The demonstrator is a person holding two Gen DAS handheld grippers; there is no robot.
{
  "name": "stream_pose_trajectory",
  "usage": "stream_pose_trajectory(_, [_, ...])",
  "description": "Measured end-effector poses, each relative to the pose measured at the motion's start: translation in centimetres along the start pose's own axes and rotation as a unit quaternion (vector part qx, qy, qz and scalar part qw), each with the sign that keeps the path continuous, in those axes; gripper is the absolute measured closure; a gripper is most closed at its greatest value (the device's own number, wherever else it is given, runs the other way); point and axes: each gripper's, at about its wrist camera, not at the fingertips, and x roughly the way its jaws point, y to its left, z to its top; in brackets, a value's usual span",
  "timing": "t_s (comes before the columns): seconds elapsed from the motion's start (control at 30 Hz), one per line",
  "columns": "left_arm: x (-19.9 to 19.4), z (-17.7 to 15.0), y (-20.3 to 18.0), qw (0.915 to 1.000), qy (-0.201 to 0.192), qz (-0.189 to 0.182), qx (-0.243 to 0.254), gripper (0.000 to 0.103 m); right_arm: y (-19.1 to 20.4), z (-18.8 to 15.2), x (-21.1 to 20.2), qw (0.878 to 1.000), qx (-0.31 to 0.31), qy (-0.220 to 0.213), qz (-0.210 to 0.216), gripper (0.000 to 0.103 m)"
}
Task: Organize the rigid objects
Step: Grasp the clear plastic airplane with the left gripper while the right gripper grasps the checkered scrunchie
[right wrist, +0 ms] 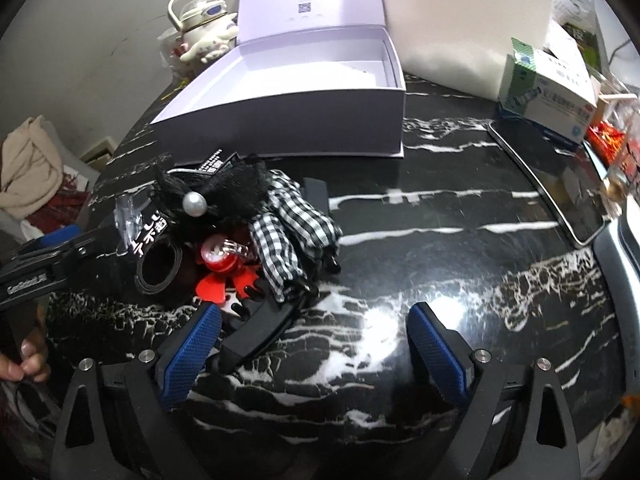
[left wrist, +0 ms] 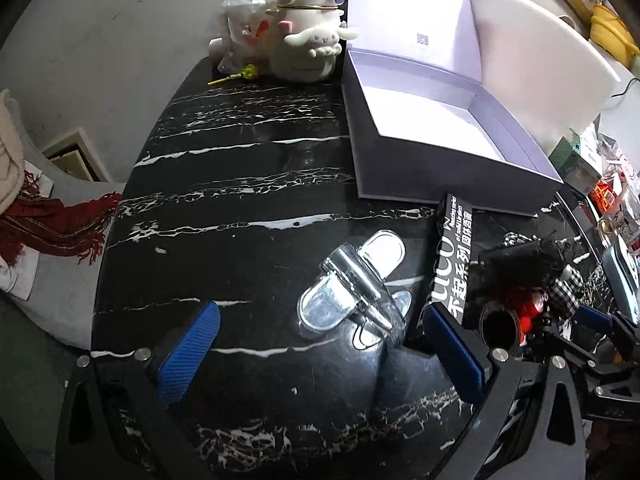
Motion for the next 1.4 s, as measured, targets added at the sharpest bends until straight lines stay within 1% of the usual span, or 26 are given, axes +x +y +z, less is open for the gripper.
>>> stream_pose_trajectory(0.07, [0.2,0.2,-0.1,1.0000,-0.002,0.002,0.003,0.000,-0.1,0.1,0.0,1.000,-0.001,-0.001,0.003,0.014])
stream_pose_trajectory(0.2, [0.8,0.4,-0.5,0.9998,-0.001,0.013,0.015,0.000,-0.5,0.0,-0.2,1.000,0.001,-0.005,0.005,0.021])
stream_pose_trajectory(0.23, [0.9,0.4,-0.6,0.9997,-0.001,0.017,0.018,0.000,-0.6,-0.1,-0.3,1.000,0.000,-0.006,0.001,0.025])
stream_pose_trajectory(0.3, [0.9,0.4,-0.6,0.9996,-0.002,0.022,0.020,0.000,-0.8,-0.2,-0.4,1.000,-0.002,-0.005,-0.005,0.026])
stream_pose_trajectory(0.47, [1.0,0.3,-0.4,0.9983,-0.006,0.049,0.030,0.000,-1.5,-0.5,-0.8,1.000,0.004,-0.004,-0.007,0.026])
stream_pose_trajectory(0.7, [0.7,0.6,0.5,0.9969,-0.013,0.075,0.023,0.000,-1.8,-0.4,-1.0,1.000,0.001,-0.005,-0.020,0.026])
stream_pose_trajectory(0.77, [0.6,0.6,0.7,0.9978,-0.014,0.063,0.018,0.000,-2.0,-0.4,-1.2,1.000,0.000,-0.005,-0.021,0.026])
stream_pose_trajectory(0.83, [0.8,0.7,0.8,0.9993,-0.008,0.035,0.013,0.000,-2.1,-0.4,-1.2,1.000,0.001,-0.005,-0.021,0.026])
stream_pose_trajectory(0.9, [1.4,0.8,0.6,0.9998,0.002,0.018,0.012,0.000,-2.1,-0.4,-1.2,1.000,0.001,-0.005,-0.021,0.026])
stream_pose_trajectory(1.03, [2.7,0.7,0.1,0.9996,0.028,0.002,0.008,0.000,-2.1,-0.4,-1.2,1.000,0.001,-0.004,-0.021,0.026])
stream_pose_trajectory(1.07, [2.8,0.7,-0.1,0.9996,0.025,0.005,0.008,0.000,-2.1,-0.3,-1.2,1.000,0.001,-0.004,-0.022,0.026])
stream_pose_trajectory(1.1, [2.9,0.7,-0.3,0.9996,0.023,0.010,0.009,0.003,-2.2,-0.3,-1.2,1.000,0.002,-0.005,-0.022,0.026])
stream_pose_trajectory(1.17, [2.9,0.8,-0.6,0.9996,0.015,0.020,0.012,0.012,-2.3,-0.3,-1.2,1.000,0.005,-0.005,-0.024,0.026])
stream_pose_trajectory(1.23, [2.8,1.0,-1.1,0.9993,0.009,0.031,0.019,0.025,-2.3,-0.3,-1.2,1.000,0.006,-0.006,-0.023,0.026])
stream_pose_trajectory(1.3, [2.7,0.9,-1.5,0.9994,0.002,0.027,0.023,0.036,-2.4,-0.3,-1.2,1.000,0.007,-0.006,-0.021,0.026])
stream_pose_trajectory(1.4, [2.7,0.9,-1.8,0.9994,0.001,0.024,0.027,0.036,-2.5,-0.4,-1.2,1.000,0.009,-0.007,-0.018,0.026])
